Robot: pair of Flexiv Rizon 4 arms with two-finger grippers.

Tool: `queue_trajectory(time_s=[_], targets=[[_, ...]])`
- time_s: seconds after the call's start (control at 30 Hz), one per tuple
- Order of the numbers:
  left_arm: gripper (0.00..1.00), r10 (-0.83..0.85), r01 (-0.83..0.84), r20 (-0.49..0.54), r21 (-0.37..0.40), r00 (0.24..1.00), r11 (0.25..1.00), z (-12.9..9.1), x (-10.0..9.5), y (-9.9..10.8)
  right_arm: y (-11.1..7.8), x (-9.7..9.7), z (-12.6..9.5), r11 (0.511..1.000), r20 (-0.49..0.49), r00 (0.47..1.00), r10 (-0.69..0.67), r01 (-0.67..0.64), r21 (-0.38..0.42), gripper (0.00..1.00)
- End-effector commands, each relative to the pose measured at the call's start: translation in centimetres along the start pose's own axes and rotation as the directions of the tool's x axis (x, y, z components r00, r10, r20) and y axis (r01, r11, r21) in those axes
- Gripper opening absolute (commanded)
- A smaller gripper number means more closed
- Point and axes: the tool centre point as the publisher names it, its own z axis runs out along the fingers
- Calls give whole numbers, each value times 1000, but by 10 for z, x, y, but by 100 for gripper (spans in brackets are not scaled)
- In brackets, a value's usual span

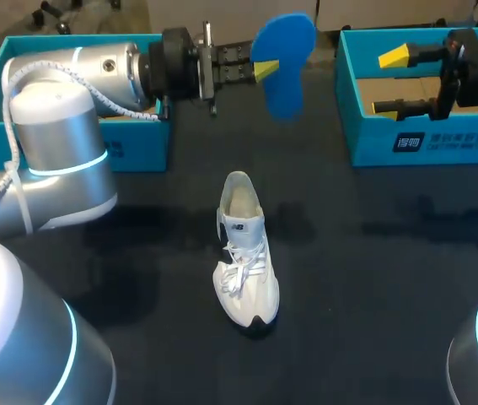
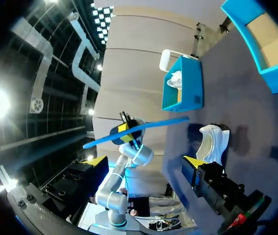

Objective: Take the shoe out of the shoebox, open the shoe tongue, remove and reinsert the insole, then place the shoe into the shoebox

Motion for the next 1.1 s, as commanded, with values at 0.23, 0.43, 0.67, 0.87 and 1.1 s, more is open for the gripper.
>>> queue_trajectory(time_s=[0.23,0.43,0.67,0.87,1.1], targets=[[0,-679,690,150,-27,718,724,4,5,-1,0,0,1,1000,1,1000,0,0,-1,100],[0,-850,856,121,-139,513,497,6,6,3,0,0,1,1000,1,1000,0,0,-1,100],[0,-959,963,147,-154,244,222,3,3,11,0,0,1,1000,1,1000,0,0,-1,100],[0,-989,990,117,-106,-85,-98,-2,2,11,0,0,1,1000,1,1000,0,0,-1,100],[0,-910,906,62,-85,-411,-415,-4,3,18,0,0,1,1000,1,1000,0,0,-1,100]])
